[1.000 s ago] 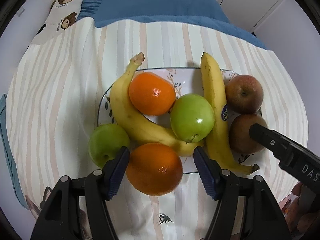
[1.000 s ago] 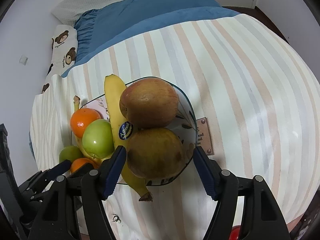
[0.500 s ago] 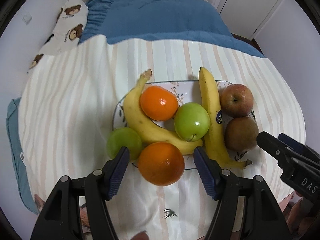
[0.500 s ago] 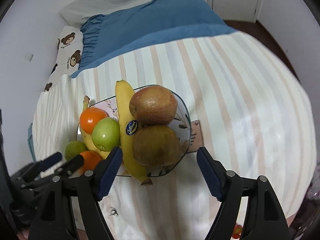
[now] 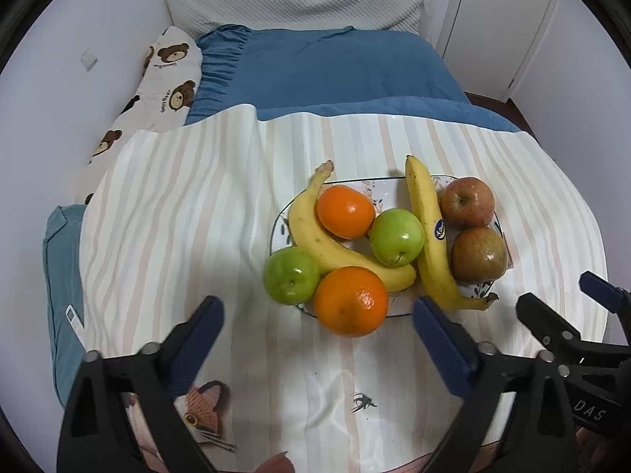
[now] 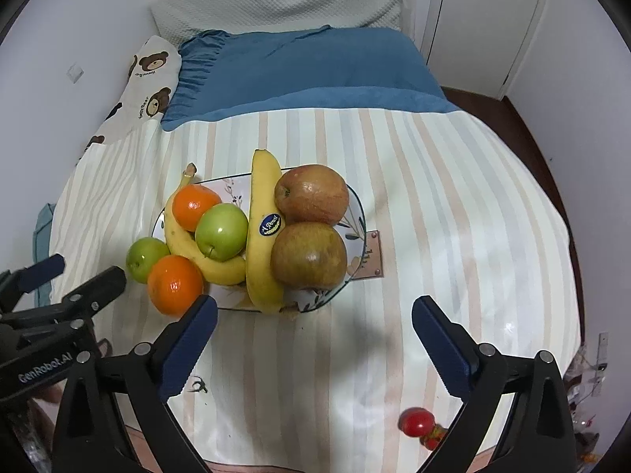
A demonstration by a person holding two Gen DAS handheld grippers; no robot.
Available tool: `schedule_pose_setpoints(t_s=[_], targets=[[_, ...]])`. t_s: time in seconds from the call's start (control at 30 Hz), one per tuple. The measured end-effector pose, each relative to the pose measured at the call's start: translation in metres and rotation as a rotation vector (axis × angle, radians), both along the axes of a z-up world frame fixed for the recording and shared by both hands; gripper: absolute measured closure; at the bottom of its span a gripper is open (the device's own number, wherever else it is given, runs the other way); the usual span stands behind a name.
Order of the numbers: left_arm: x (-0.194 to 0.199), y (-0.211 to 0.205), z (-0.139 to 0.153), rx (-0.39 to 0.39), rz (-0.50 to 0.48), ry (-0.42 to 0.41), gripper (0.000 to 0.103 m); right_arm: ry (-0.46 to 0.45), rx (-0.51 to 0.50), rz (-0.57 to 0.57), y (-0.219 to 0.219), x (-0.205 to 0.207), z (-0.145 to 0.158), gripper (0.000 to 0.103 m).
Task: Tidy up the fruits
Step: 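Open both tools and lift them away from the plate, then grasp a red cherry tomato with the right tool while the left tool grasps the other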
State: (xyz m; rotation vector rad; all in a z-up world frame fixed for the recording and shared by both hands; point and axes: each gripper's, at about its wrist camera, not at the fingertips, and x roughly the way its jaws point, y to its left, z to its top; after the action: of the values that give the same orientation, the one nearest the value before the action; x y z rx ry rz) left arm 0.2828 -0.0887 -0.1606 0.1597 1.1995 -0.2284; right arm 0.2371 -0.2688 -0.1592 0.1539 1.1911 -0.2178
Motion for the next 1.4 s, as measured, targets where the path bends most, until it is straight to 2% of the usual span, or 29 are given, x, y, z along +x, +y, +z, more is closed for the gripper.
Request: schedule_pose_setpoints(t_s=[0.23,0.57,1.03,1.2,1.4], targets=[[-0.016,0.009,0.011,-0.003,0.023,-0.032,0.002,-0.047,-0.037,0.005,0.006,-0.017,0.021,0.001],[-0.051,0.019,0.053,-0.029,0.035,-0.121,0.002,-0.124,-0.038,0.009,0.014,-0.049,0.062,0.001],[-0.134,0.043,0.118,-0.055,0.031,-0.269,0.002,-0.306,-0.086,0.030,0.041,-0.138,0.141,0.001],[-0.152,0.051,0.131,-0.072,0.029,-0.289,0.002,-0.349,-0.077,0.033,0.053,-0.167,0.162,0.001],[-0.163,0.058,0.137,-0.091,0.025,-0.293,0.002,-0.361,-0.040,0.029,0.064,-0.183,0.171,0.001]])
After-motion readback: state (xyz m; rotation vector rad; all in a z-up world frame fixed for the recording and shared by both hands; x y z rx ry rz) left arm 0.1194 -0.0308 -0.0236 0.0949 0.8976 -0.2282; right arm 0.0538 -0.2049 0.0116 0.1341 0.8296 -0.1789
